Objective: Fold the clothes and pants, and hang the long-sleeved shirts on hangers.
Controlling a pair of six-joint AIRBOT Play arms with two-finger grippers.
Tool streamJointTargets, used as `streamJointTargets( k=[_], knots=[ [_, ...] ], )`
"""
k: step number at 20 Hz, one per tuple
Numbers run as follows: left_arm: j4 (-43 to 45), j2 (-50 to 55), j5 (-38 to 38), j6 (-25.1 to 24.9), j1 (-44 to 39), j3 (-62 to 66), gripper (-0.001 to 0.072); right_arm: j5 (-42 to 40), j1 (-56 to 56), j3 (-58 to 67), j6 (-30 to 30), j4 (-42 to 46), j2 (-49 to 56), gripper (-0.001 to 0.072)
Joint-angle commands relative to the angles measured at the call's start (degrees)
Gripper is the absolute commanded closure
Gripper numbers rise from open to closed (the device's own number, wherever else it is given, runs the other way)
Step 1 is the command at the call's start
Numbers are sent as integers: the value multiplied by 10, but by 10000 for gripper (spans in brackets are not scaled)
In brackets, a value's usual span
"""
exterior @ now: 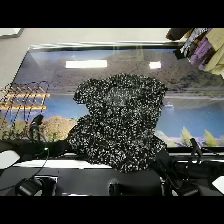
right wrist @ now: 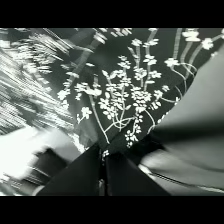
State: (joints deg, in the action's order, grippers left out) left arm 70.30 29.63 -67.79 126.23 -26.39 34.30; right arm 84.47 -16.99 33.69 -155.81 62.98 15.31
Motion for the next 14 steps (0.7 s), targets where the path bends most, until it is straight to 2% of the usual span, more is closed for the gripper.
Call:
streamJointTargets(
  k=[1, 6, 9, 12, 14],
  knots=[
    [-28, -18, 35, 19, 3, 10, 694, -109, 0, 0, -36, 16, 42, 686],
    [-46, 136, 134, 11, 38, 75, 693, -280, 0, 43, -32, 48, 205, 686],
    [-49, 241, 158, 2, 81, 132, 693, -323, 0, 75, -41, 68, 279, 686],
    [-92, 349, 160, -56, 113, 195, 693, -373, 0, 88, -85, 103, 336, 685],
    [-130, 426, 160, -106, 117, 233, 693, -424, 0, 88, -83, 83, 372, 685]
  ],
)
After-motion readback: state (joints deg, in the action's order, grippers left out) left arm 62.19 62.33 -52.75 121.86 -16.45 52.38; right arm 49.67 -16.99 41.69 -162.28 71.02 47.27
